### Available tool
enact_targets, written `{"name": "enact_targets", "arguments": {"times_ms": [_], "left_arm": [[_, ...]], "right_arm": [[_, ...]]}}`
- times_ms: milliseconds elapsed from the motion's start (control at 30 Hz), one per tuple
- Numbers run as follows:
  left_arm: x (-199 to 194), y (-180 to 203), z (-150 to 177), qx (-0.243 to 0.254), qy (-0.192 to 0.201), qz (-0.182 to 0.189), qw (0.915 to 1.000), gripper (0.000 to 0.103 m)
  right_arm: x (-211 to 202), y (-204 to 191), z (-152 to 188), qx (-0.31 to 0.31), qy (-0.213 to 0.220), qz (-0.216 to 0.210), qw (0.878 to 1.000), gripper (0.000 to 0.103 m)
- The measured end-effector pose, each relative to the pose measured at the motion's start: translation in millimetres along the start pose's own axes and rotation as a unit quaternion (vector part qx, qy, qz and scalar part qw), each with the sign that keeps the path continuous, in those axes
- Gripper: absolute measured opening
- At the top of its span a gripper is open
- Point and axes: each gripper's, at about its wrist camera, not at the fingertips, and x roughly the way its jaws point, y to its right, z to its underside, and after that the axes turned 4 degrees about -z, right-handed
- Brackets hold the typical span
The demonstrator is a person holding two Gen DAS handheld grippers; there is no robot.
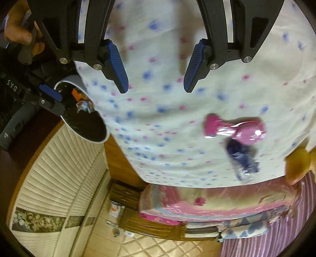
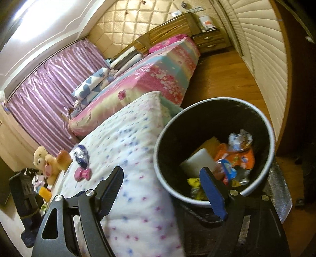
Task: Collect trash
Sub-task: 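Move both tools back to the bed toward the pink hairbrush and blue bag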
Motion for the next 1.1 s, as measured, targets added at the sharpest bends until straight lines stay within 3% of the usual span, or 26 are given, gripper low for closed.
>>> {"name": "enact_targets", "arguments": {"times_ms": [500, 933, 1100], "left_arm": [[-37, -86, 8, -0.066, 0.018, -0.062, 0.9958, 0.058], [-42, -133, 5, -0.103, 0.022, -0.093, 0.9901, 0.058], [-39, -144, -6, -0.107, 0.028, -0.099, 0.9889, 0.058]], "right_arm": [[51, -76, 25, -0.075, -0.056, -0.055, 0.994, 0.081], [98, -127, 33, -0.138, -0.105, -0.077, 0.982, 0.080], [114, -140, 32, -0.153, -0.116, -0.081, 0.978, 0.070]]}}
